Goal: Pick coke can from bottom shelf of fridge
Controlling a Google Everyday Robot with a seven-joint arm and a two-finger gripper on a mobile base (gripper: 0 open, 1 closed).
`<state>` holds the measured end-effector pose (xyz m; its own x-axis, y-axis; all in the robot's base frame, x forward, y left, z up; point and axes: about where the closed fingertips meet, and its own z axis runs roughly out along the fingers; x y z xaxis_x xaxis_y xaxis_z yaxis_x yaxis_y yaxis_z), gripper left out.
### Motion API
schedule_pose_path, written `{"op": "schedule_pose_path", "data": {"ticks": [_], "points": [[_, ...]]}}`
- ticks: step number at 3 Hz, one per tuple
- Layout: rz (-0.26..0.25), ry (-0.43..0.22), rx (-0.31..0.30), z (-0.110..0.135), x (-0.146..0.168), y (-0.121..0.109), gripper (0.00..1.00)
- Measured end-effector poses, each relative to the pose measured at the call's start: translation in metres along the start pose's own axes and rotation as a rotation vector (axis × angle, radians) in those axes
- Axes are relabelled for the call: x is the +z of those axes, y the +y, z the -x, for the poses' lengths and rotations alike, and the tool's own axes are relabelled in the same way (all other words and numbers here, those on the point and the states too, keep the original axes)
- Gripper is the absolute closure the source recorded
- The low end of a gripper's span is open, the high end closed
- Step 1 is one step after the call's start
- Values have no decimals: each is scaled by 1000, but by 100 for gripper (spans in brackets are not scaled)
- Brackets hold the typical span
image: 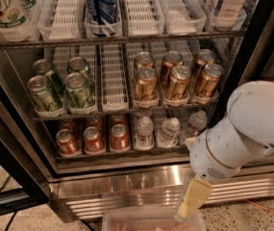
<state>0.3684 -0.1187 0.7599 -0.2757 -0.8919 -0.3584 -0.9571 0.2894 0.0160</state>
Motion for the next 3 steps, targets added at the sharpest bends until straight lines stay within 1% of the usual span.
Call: {"op": "schedule_pose_path", "data": {"ticks": [1,2,3], "points": [[0,0,0,0,0,0,0],[13,-23,27,2,23,8,0],[32,-118,53,11,64,23,0]]}}
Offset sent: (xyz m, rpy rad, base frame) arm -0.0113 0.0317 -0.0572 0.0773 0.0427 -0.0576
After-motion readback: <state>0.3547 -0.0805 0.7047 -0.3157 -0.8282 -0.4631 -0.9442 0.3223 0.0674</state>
